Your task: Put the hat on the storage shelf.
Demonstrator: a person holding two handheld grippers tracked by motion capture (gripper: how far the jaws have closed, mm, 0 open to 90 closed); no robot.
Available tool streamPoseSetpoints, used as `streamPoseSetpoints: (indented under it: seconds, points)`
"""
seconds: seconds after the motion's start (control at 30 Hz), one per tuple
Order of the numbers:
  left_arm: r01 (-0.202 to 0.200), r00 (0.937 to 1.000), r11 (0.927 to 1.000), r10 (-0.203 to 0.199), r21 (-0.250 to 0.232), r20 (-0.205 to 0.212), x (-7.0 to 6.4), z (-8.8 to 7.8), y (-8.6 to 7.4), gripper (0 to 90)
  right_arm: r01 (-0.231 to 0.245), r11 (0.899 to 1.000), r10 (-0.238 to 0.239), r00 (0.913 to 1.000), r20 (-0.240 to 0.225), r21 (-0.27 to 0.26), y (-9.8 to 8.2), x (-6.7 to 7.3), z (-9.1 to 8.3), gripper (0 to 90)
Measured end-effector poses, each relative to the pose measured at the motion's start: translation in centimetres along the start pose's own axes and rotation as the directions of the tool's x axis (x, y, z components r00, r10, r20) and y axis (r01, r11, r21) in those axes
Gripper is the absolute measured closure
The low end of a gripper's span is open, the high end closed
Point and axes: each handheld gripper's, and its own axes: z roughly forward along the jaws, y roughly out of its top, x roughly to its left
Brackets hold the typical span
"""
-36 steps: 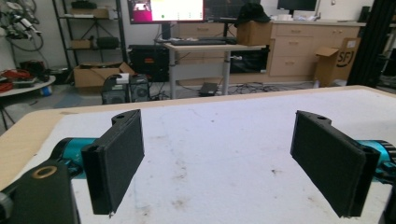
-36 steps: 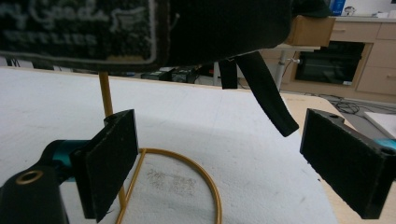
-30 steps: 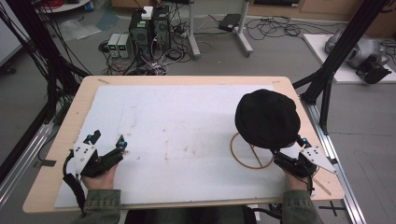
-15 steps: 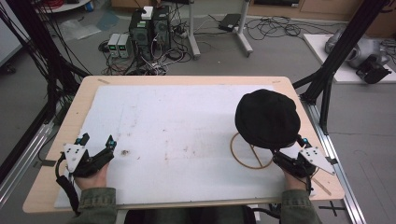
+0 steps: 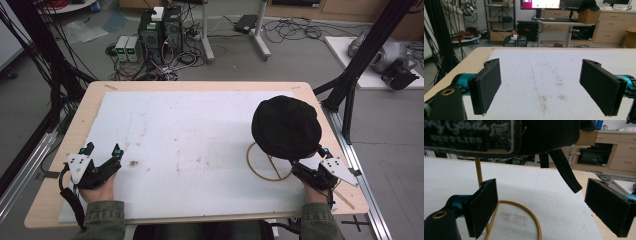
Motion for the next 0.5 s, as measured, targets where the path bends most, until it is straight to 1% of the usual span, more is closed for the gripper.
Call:
streamPoseSetpoints:
  seconds: [0.03,0.1,0.27,0.3,0.4,0.5]
  points:
    - [0.000,1.0000,1.0000,0.000,0.000,0.000,0.00,0.00,0.00,17.8,0.005,1.000,-0.005,1.0000,-0.004,0.002,-0.03,-0.04,0.04,10.7]
    - [-0.015,0.9999,0.9998,0.015,0.011,0.004,-0.18,0.18,0.04,17.7,0.002,1.000,-0.002,1.0000,-0.007,0.005,-0.04,0.01,0.03,10.7]
    - [-0.009,0.9999,0.9997,0.009,0.024,0.012,-0.38,0.29,-0.03,17.9,-0.003,1.000,0.003,1.0000,-0.007,0.007,-0.06,-0.02,0.03,10.7]
    - [-0.005,0.9999,0.9997,0.004,0.025,0.016,-0.38,0.33,-0.04,17.9,0.003,1.000,-0.003,1.0000,-0.007,0.003,-0.05,-0.05,0.05,10.7]
    - [0.008,0.9997,0.9994,-0.009,0.032,0.023,-0.32,0.38,-0.10,17.9,0.002,1.000,-0.002,1.0000,-0.010,0.006,-0.05,-0.01,0.04,10.7]
    - [0.010,0.9997,0.9995,-0.011,0.030,0.021,-0.26,0.33,-0.10,17.9,0.001,1.000,-0.001,0.9999,-0.011,0.005,-0.05,0.01,0.05,10.7]
